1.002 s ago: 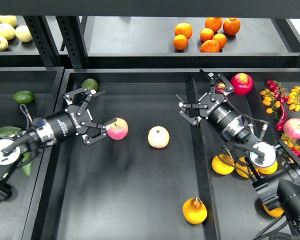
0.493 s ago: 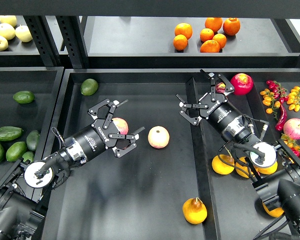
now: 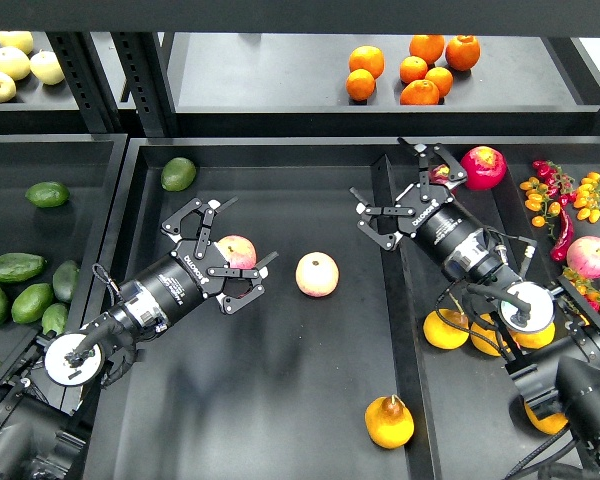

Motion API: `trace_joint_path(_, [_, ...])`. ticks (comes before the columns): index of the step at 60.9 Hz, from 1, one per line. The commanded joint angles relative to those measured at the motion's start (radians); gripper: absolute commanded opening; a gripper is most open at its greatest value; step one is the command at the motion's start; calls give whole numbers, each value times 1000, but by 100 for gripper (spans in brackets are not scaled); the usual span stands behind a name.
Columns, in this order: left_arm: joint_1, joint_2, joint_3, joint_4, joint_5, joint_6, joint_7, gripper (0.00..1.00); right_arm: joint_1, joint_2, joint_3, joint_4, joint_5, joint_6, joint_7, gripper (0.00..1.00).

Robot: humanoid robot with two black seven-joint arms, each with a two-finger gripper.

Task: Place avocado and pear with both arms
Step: 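Move the right gripper toward the yellow pear nearest the robot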

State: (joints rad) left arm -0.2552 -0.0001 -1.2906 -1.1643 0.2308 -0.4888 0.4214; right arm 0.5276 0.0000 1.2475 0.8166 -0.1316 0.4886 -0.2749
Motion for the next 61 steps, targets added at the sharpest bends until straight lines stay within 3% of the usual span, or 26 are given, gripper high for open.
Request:
trace_joint_path(1, [1,0,4,5,-1,0,0,99,12,0,-23,30,-3,0,-58,99])
trace_joint_path(9, [1,0,10,5,-2,0,0,99,28,0,-114,87,1,0,-99,99])
trace_joint_path(15, [1,0,8,5,-2,0,0,99,42,-84,-166,125,6,0,-121,99])
trace_joint_path(17, [1,0,8,9,-2,0,0,99,54,-156,-198,154,10,0,-158,99])
trace_joint_path(25, [1,0,10,26,-2,0,0,99,71,-248,-247,184,15,0,-213,98])
trace_joint_path(46, [8,0,10,25,-2,0,-1,99,107,-485,-465,329,205,0,-214,98])
trace_joint_path(61, [14,0,10,25,-2,0,-1,99,109,-591,-577,342,214,0,-214,98])
